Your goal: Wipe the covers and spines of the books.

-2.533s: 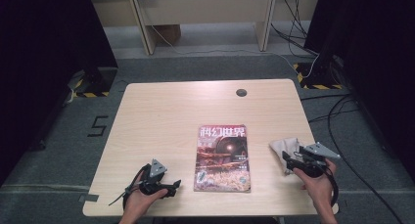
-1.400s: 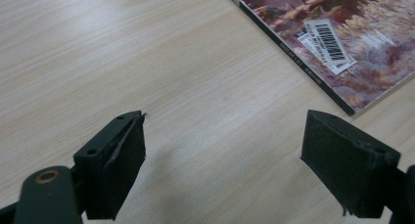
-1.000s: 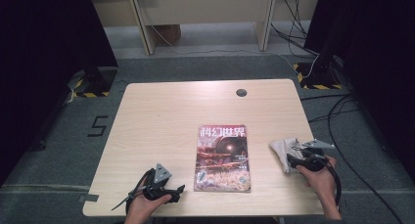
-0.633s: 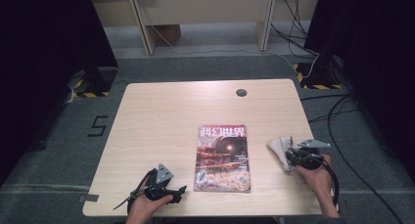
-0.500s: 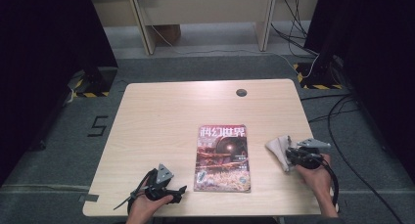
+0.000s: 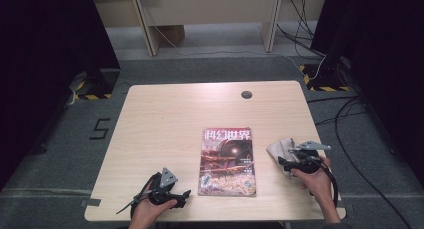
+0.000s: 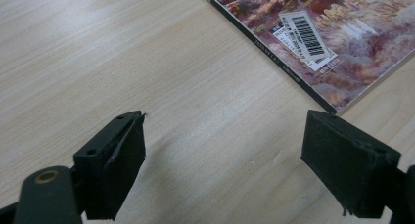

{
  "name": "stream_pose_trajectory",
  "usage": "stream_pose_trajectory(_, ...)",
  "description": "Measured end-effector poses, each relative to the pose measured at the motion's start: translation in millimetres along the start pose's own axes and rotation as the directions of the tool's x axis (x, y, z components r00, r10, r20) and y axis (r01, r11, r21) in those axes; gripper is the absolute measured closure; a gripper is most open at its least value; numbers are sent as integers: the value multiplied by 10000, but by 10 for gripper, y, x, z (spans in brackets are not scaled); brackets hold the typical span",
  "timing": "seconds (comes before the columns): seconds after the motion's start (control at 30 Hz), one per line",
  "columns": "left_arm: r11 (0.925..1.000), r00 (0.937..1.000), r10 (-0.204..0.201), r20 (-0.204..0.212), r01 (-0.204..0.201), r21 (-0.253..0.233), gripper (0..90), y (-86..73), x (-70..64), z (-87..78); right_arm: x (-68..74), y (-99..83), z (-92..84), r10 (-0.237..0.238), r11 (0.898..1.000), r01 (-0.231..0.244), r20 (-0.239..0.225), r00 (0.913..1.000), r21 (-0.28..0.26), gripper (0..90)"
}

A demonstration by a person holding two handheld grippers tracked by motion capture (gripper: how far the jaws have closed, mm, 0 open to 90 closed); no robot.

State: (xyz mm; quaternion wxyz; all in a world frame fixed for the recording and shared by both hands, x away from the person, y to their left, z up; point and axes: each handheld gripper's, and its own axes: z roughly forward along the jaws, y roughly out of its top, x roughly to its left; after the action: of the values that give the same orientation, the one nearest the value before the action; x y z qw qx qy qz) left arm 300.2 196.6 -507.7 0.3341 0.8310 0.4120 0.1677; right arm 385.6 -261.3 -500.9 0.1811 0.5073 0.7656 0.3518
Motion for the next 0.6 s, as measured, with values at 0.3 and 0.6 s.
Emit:
stream_pose_trajectory(0.3,10000,10000,2,1,-2,-25,159,1,-10,7,119,-15,78,-581,9965,557,377,9976,620,288)
stream_pose_trajectory(0.6,10000,10000,34,5,-34,6,159,3,-15,10,106,-16,29,-616,9969,612,73,9981,493,690)
